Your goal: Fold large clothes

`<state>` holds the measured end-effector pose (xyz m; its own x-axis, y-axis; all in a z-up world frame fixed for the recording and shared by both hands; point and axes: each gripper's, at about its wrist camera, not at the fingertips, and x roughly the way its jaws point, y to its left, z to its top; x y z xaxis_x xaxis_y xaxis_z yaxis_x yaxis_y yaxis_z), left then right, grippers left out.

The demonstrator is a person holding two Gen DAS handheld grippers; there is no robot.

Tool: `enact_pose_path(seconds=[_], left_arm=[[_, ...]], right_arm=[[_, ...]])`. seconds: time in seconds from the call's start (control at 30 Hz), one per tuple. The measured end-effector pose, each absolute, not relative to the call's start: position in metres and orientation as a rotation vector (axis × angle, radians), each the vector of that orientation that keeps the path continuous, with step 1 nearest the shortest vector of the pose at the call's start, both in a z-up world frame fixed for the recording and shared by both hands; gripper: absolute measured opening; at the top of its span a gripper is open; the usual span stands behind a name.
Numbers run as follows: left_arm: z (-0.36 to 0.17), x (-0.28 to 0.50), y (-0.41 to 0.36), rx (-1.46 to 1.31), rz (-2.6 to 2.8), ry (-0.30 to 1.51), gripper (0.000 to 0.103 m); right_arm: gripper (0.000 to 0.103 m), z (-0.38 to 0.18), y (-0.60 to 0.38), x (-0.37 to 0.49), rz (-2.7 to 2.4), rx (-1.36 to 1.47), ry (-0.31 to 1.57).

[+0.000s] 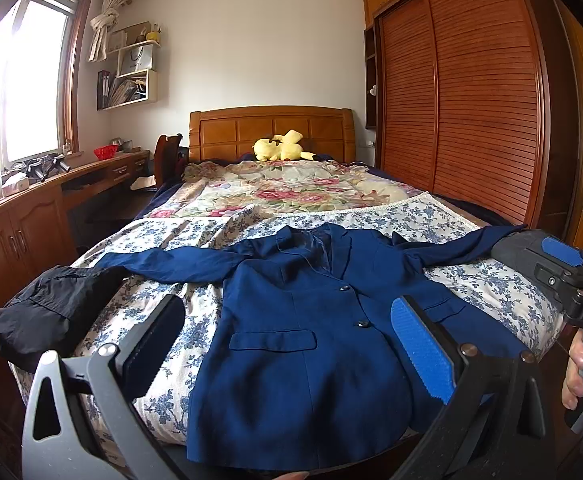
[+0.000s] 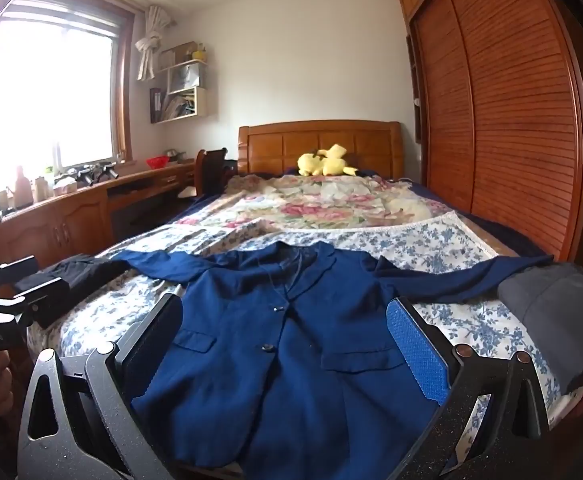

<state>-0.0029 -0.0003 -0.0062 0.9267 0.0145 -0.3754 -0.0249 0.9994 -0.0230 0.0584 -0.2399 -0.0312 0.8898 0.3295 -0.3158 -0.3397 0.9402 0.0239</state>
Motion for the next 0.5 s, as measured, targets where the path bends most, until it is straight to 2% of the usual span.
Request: enact_pose_path(seconds=[0.5], left_arm=[[-0.0062, -0.0038, -0.0017, -0.020, 0.026, 0.373, 0.103]], right_arm=[[0.103, -0.0338, -0.2366, 0.0542, 0.347, -0.027, 0.326]])
